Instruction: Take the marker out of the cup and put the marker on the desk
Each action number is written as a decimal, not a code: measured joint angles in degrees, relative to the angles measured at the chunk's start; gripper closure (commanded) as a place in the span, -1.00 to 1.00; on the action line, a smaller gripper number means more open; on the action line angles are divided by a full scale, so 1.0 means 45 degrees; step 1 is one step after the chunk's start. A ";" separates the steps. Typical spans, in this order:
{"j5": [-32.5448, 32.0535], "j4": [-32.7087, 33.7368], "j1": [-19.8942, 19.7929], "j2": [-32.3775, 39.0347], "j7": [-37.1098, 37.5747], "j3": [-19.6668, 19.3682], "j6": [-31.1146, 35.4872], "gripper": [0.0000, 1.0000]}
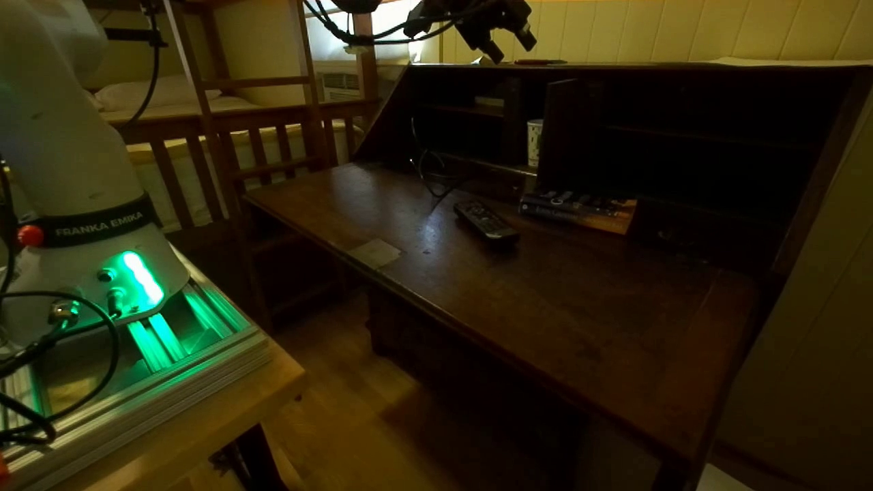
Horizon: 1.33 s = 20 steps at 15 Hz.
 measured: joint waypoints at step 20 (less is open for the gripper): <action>-1.0882 0.4365 0.2674 0.5199 1.2219 0.0157 -0.3587 -1.00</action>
